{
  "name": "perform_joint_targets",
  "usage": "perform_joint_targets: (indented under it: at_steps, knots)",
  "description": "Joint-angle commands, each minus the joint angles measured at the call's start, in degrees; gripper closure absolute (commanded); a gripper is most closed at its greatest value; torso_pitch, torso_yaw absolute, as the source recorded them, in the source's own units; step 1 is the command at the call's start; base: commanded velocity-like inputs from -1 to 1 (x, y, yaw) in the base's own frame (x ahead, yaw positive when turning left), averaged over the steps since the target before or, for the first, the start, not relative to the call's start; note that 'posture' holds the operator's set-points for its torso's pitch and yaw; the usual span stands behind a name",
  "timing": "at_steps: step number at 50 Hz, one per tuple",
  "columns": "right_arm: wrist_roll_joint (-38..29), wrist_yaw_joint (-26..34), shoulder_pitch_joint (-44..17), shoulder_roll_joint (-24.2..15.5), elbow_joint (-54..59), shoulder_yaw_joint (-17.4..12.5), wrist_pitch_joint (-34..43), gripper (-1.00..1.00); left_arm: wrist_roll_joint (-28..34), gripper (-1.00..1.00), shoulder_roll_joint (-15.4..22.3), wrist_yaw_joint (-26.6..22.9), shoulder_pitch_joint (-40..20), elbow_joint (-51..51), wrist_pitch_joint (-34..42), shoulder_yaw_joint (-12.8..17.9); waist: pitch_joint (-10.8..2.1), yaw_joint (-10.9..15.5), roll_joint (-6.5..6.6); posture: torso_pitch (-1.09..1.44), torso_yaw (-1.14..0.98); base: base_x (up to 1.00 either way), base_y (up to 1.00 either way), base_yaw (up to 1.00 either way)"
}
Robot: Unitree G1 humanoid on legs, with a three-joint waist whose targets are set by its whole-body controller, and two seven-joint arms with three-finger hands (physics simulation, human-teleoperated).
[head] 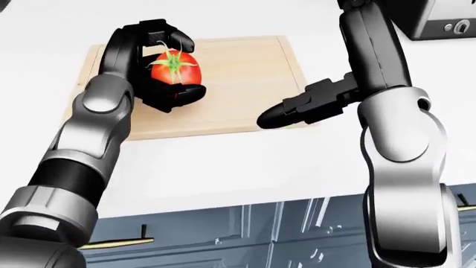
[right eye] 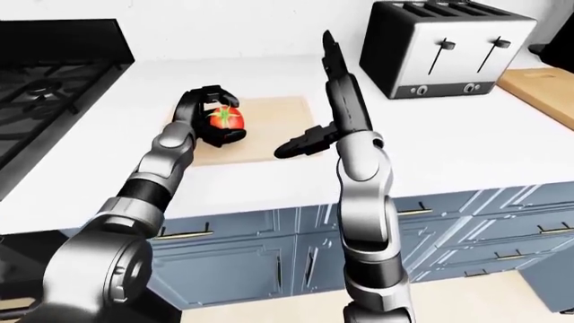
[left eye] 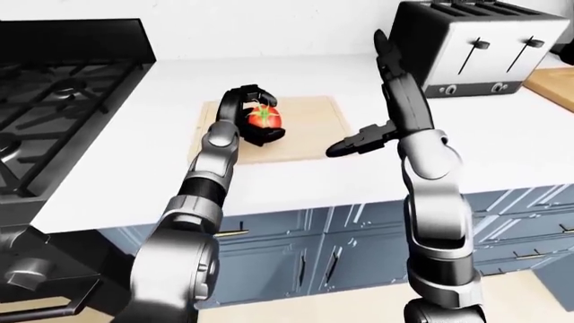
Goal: Place the garlic and the tomato on separate cutting boards.
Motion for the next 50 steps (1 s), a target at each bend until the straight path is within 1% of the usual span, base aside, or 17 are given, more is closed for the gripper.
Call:
perform_joint_targets:
  at_steps: [1, 4, 5, 6, 7, 13, 23, 25, 26, 27, 28, 29, 34, 36, 39, 44, 50]
  knots:
    - [-0.2, -0.6, -1.7, -0.3, -1.7, -0.3, -1.5, -1.0, -0.1, 0.57, 0.5, 0.3, -2.6, -2.7, -1.8, 0.2, -1.82, 0.0, 0.05, 0.0, 0.0, 0.0, 0.0, 0.0]
    - [-0.3, -0.4, -1.9, -0.3, -2.1, -0.2, -1.0, -1.0, 0.0, 0.4, 0.5, 0.2, -2.5, -2.9, -1.8, 0.2, -1.75, -0.1, 0.05, 0.0, 0.0, 0.0, 0.0, 0.0]
    - [-0.4, -0.3, -2.0, -0.2, -2.3, 0.0, -0.7, -1.0, 0.0, 0.09, 0.5, 0.2, -2.5, -3.2, -1.6, 0.2, -1.71, -0.1, 0.06, 0.0, 0.0, 0.0, 0.0, 0.0]
    - [-0.4, -0.3, -2.0, -0.2, -2.3, 0.0, -0.7, -1.0, 0.0, 0.07, 0.5, 0.2, -2.5, -3.3, -1.5, 0.1, -1.67, -0.1, 0.06, 0.0, 0.0, 0.0, 0.0, 0.0]
    - [-0.4, -0.3, -2.1, -0.2, -2.2, -0.1, -0.8, -1.0, 0.1, -0.07, 0.5, 0.2, -2.5, -3.3, -1.5, 0.1, -1.62, -0.1, 0.08, 0.0, 0.0, 0.0, 0.0, 0.0]
    - [-0.1, -0.7, -2.1, -0.2, -1.4, -0.2, -1.5, -1.0, 0.1, -0.22, 0.5, 0.2, -2.6, -2.3, -2.1, 0.2, -1.42, -0.2, 0.09, 0.0, 0.0, 0.0, 0.0, 0.0]
    - [0.2, -0.7, -1.9, -0.4, -1.5, -0.4, -1.5, -1.0, 0.5, -0.26, 0.2, 0.2, -2.4, -2.5, -2.2, 0.1, -1.3, -0.1, 0.0, 0.0, 0.0, 0.0, 0.0, 0.0]
    - [0.2, -0.7, -2.0, -0.4, -1.6, -0.4, -1.4, -1.0, 0.5, -0.32, 0.3, 0.1, -2.4, -3.2, -1.6, 0.0, -1.28, 0.0, -0.02, 0.0, 0.0, 0.0, 0.0, 0.0]
    - [0.3, -0.9, -1.8, -0.4, -1.4, -0.3, -1.7, -1.0, 0.5, -0.47, 0.3, -0.1, -2.5, -4.1, -0.9, 0.0, -1.27, 0.0, -0.02, 0.0, 0.0, 0.0, 0.0, 0.0]
    - [0.4, -1.0, -1.7, -0.4, -1.2, -0.4, -2.0, -1.0, 0.4, -0.55, 0.3, -0.2, -2.5, -4.8, -0.4, 0.0, -1.25, 0.0, -0.02, 0.0, 0.0, 0.0, 0.0, 0.0]
    - [0.4, -0.9, -1.8, -0.3, -1.3, -0.3, -1.8, -1.0, 0.4, -0.58, 0.3, -0.3, -2.5, -5.5, 0.1, -0.1, -1.23, 0.0, -0.02, 0.0, 0.0, 0.0, 0.0, 0.0]
    - [0.4, -0.9, -1.9, -0.3, -1.4, -0.3, -1.6, -1.0, 0.4, -0.7, 0.3, -0.4, -2.6, -6.5, 0.9, -0.1, -1.22, 0.0, -0.03, 0.0, 0.0, 0.0, 0.0, 0.0]
    - [-0.1, -0.1, -2.2, -0.3, -2.5, 0.0, -0.5, -1.0, 0.1, -0.83, 0.3, -0.6, -2.4, -10.0, 3.1, -0.2, -1.13, 0.0, -0.08, 0.0, 0.0, 0.0, 0.0, 0.0]
    - [-0.1, -0.1, -2.3, -0.2, -2.5, 0.0, -0.5, -1.0, -0.1, -0.84, 0.4, -0.9, -2.5, -11.0, 3.9, -0.2, -1.1, 0.0, -0.06, 0.0, 0.0, 0.0, 0.0, 0.0]
    - [-0.3, 0.1, -2.4, -0.2, -2.6, 0.1, -0.3, -1.0, -0.4, -0.83, 0.7, -1.3, -2.1, -15.4, 6.8, -0.2, -1.1, 0.0, -0.01, 0.0, 0.0, 0.0, 0.0, 0.0]
    - [-1.0, 1.0, -3.3, -0.3, -3.8, 0.2, 1.3, -1.0, -1.4, -0.84, 1.4, -2.3, 0.0, -28.9, 15.0, -0.2, -0.95, -0.1, 0.09, 0.0, 0.0, 0.0, 0.0, 0.0]
    - [-1.3, 1.2, -3.2, -0.2, -4.4, 0.2, 1.4, -1.0, -1.5, -0.85, 1.2, -3.2, 1.9, -40.9, 22.6, -0.6, -0.65, 0.0, 0.23, 0.0, 0.0, 0.0, 0.0, 0.0]
